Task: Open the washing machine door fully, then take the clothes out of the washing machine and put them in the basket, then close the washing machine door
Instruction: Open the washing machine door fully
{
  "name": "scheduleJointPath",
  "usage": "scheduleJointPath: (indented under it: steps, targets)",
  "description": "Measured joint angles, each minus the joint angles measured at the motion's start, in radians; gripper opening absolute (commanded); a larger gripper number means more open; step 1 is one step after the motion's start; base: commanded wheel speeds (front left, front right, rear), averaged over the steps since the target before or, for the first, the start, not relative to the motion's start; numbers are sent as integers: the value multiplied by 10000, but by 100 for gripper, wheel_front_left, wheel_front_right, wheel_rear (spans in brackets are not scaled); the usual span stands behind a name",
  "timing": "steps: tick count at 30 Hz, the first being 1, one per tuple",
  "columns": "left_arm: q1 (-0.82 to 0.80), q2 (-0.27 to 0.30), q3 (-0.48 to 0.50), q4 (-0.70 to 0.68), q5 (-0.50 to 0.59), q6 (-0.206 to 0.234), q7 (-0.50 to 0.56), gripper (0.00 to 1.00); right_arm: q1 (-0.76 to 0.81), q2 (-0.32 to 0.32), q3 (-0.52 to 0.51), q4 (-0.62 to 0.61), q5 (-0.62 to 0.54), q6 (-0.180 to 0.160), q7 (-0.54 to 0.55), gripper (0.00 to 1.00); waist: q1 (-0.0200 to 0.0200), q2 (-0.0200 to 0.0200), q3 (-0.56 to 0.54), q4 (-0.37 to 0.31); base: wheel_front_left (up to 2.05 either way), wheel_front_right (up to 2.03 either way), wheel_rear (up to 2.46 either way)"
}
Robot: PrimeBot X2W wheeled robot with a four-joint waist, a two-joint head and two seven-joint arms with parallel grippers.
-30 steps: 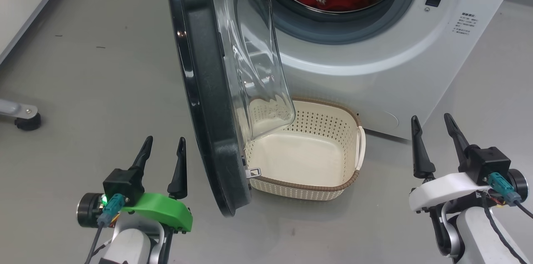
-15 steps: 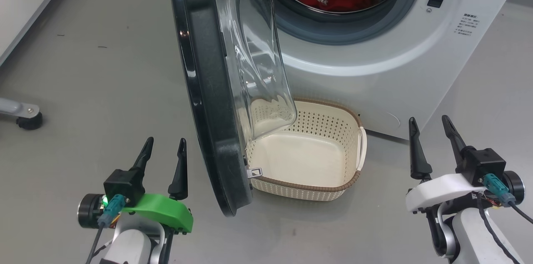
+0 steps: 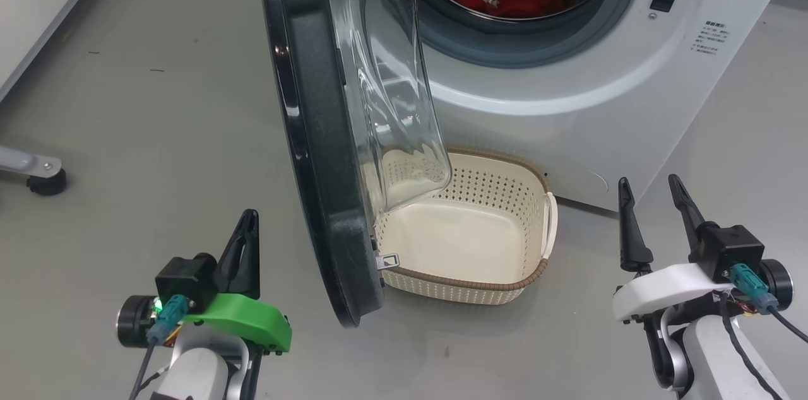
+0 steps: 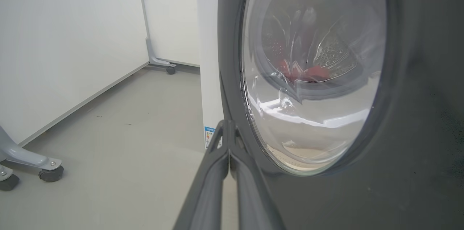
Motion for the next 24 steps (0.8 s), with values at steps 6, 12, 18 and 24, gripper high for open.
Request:
scheduleJointPath:
  steps: [6, 12, 18, 24]
  targets:
    - [-5, 4, 219, -318, 6, 65, 0, 0, 21, 48, -73, 15, -75, 100, 0, 100, 0, 0, 5, 11, 0, 0, 0]
    - [-78, 94, 591, -1319, 211, 144, 0, 0, 68, 56, -121, 27, -280, 180, 0, 100, 0, 0, 11, 34, 0, 0, 0]
    - [-500, 128, 805, -2807, 560, 148, -2, 0, 96, 92, -222, 31, -430, 205, 0, 100, 0, 0, 4, 70, 0, 0, 0]
    - [-719, 125, 652, -4428, 922, 119, -52, 0, 107, 150, -332, 42, -464, 276, 0, 100, 0, 0, -24, 97, 0, 0, 0]
